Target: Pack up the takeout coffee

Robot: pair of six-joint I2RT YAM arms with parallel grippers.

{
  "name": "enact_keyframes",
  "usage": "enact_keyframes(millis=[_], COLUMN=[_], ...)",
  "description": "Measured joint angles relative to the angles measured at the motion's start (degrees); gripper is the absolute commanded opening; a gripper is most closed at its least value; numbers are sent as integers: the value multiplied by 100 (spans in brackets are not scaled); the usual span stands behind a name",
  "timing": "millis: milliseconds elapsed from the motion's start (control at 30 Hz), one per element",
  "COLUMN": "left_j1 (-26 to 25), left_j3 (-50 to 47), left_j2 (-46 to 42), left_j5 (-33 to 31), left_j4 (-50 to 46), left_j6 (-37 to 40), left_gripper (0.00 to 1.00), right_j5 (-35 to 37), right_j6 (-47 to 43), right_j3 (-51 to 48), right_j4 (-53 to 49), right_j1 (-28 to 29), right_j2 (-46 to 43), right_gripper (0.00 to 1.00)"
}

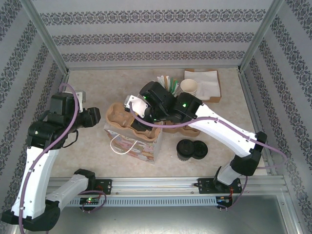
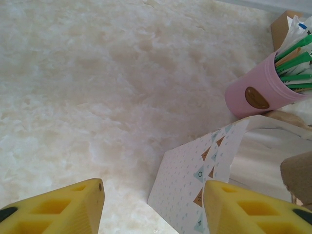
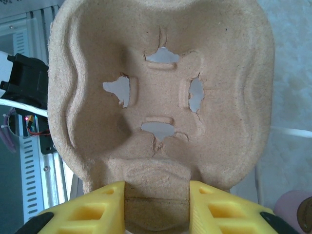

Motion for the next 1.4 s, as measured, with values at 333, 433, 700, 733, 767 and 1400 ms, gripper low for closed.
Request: enact_keyframes(millis=[333, 433, 700, 733, 767, 1400], left_j1=[0, 0, 0, 0, 0, 0], left_j3=[-85, -173, -284, -293, -308, -444], left_j2=[0, -11, -28, -28, -28, -26], left_j5=[271, 328, 393, 393, 393, 695], left_j4=[31, 92, 155, 168, 195, 313], left_j6=[2, 2, 2, 2, 2, 2], left_gripper=[57, 57, 57, 57, 57, 56], right_j5=[37, 42, 170, 192, 199, 341], right_j6=[-72, -149, -306, -326, -341, -474], right_j3=[282, 341, 654, 684, 715, 953], right_j4=[-481, -553, -872, -914, -960, -1213], right_j1=[0, 0, 63, 63, 63, 74], right_j2=[299, 376, 662, 695, 721, 920], right_gripper=[33, 33, 33, 33, 32, 32])
